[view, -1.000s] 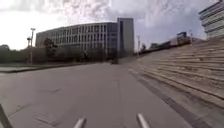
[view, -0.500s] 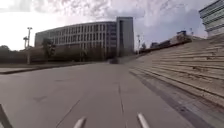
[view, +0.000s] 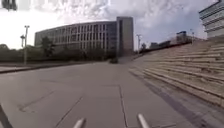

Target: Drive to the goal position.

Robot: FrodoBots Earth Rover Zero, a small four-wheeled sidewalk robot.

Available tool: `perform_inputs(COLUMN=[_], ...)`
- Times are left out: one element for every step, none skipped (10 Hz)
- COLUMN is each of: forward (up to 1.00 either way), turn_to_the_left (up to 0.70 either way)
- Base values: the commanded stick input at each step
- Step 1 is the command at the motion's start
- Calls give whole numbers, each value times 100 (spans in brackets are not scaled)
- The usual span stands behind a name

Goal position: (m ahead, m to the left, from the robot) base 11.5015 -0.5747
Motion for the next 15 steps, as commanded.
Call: perform_inputs(forward=[70,70,70,70,70,70,70,70,70,70,70,70,70,70,70], turn_to_the_left=[0,0,0,0,0,0,0,0,0,0,0,0,0,0,0])
